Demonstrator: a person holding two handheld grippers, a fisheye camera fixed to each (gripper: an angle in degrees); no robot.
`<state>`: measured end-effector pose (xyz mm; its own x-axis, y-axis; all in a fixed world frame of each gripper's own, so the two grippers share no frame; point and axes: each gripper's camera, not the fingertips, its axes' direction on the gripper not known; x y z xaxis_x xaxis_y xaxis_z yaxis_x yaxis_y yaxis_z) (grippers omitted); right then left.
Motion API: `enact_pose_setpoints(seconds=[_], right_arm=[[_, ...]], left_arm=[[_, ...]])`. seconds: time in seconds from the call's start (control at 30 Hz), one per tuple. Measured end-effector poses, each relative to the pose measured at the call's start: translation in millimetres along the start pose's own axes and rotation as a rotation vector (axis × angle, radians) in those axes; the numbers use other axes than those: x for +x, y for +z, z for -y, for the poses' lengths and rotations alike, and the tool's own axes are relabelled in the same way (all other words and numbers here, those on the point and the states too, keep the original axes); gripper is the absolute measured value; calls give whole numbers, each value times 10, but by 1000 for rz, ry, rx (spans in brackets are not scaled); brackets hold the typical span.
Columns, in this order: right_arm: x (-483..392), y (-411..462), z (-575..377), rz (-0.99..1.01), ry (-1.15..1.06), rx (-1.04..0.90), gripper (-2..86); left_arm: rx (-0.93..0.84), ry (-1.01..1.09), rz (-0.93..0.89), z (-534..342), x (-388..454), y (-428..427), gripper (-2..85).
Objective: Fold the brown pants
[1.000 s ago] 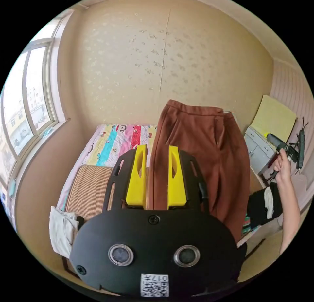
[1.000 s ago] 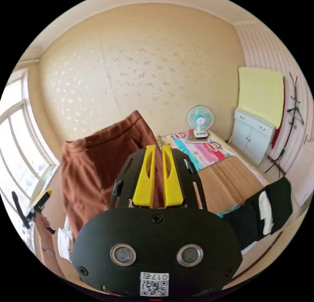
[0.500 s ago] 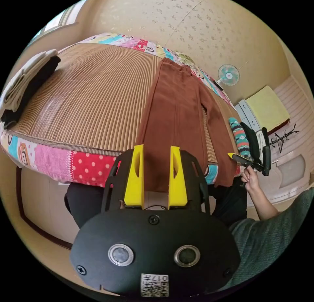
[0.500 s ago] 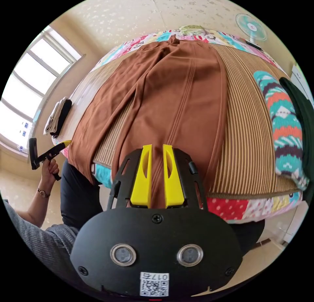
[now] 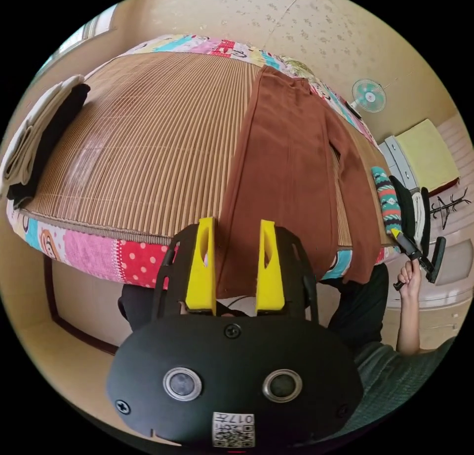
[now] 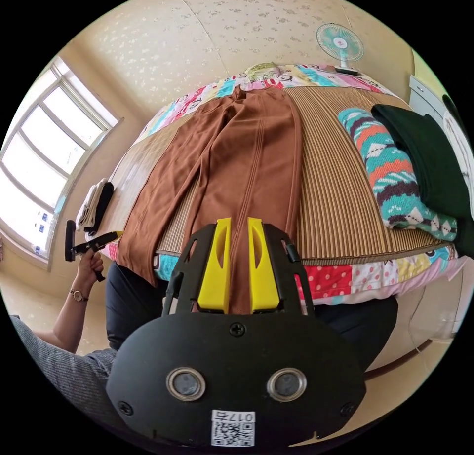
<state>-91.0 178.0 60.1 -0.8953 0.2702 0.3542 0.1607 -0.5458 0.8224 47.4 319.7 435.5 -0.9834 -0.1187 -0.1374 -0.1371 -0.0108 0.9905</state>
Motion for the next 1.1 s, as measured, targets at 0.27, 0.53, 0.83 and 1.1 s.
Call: enact_pose_setpoints(seconds=[0.27,0.53,0.83,1.1], right_arm=[[442,-237,-115,-7,62,-75,77],[989,-312,-322,41,148,-223,121],[1314,25,-553,224,191,-472,80],[1955,-1049,-791,1075,-21,29,36]], left_arm=[[3,42,-97,-429,413,-27,40],[10,-9,-140,-680,513,-173,39],[-4,112,-278,-685,710,-447,19],[39,144,-504,-812,482,-750,-1]])
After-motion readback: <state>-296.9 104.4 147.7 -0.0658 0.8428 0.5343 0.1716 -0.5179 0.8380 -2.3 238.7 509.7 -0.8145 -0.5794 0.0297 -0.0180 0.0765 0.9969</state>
